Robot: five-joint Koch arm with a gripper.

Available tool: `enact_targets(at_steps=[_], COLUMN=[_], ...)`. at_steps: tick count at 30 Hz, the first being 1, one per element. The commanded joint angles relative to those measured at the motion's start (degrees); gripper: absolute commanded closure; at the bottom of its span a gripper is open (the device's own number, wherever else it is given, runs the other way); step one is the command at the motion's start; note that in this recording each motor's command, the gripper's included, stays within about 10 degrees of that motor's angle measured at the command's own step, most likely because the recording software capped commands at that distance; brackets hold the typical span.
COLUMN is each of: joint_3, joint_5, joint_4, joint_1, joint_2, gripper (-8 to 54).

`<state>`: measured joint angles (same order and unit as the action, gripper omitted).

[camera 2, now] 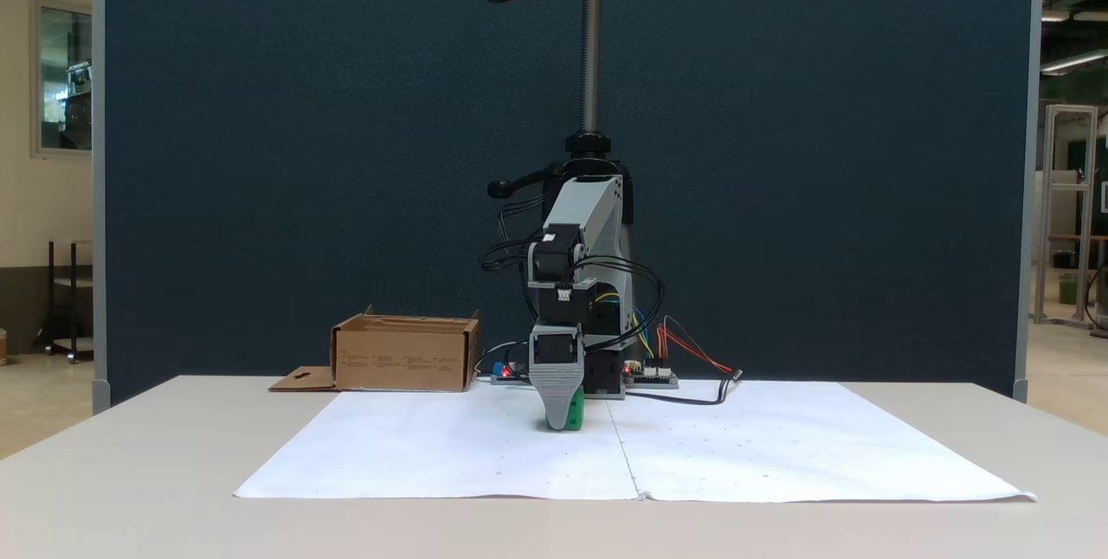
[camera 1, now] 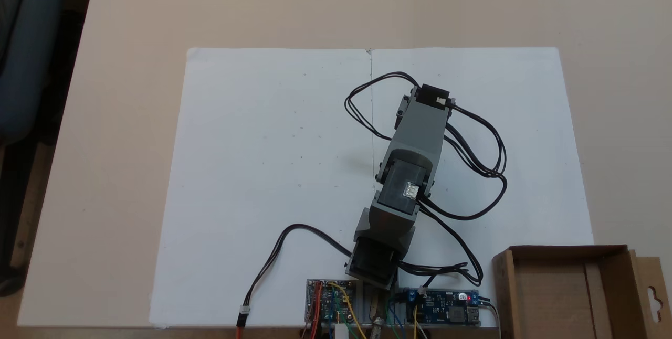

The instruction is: Grasp a green dice and put it in the bin.

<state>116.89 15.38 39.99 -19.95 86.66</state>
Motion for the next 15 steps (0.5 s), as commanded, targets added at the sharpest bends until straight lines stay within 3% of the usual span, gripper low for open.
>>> enact_targets(at_steps=[1,15], joint_3=[-0.1,-1.3], joint_5=[-2.9,-3.2], joint_4=[-1.4,-3.5], joint_1=[-0.3,-1.0], joint_2=[0.8,1.9], gripper=[33.2,33.2])
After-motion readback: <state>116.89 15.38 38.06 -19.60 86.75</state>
